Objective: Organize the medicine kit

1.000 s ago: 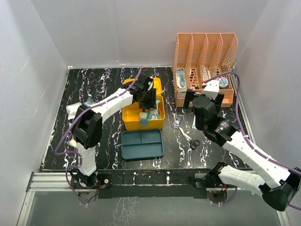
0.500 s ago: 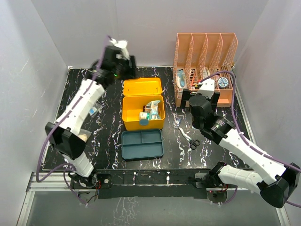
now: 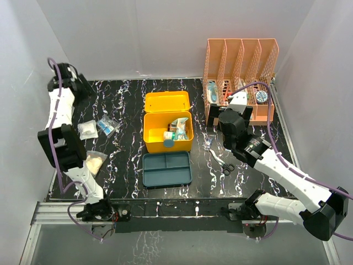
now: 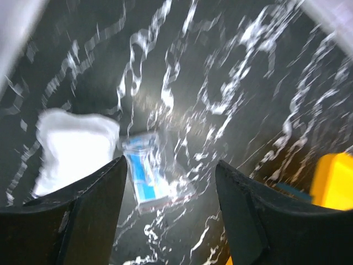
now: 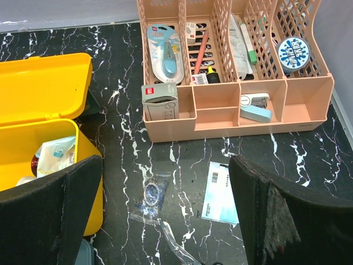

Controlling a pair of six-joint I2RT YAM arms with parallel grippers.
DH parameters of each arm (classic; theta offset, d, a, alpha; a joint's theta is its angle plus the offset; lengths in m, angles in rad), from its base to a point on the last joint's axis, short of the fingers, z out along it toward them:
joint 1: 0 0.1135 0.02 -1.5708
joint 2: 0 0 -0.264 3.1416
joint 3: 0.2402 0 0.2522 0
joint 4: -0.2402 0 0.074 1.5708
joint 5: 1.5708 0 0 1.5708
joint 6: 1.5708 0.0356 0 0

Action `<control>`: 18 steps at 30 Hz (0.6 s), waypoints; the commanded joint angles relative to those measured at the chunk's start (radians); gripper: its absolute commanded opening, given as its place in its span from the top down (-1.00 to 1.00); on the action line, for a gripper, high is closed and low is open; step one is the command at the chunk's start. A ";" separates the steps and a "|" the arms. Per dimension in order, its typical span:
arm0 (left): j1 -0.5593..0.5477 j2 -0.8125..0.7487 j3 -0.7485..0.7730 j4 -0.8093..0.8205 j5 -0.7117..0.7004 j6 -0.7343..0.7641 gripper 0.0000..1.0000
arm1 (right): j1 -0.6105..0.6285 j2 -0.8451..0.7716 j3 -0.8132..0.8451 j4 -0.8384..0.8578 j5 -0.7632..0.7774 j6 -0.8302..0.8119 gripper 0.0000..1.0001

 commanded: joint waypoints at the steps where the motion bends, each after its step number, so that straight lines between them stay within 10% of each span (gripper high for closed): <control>1: -0.031 0.017 -0.117 -0.031 0.050 -0.078 -0.28 | -0.005 -0.018 -0.010 0.046 0.013 0.010 -0.97; 18: -0.078 0.154 -0.301 0.046 -0.038 -0.257 -0.15 | -0.006 -0.004 -0.008 0.051 0.022 0.007 -0.97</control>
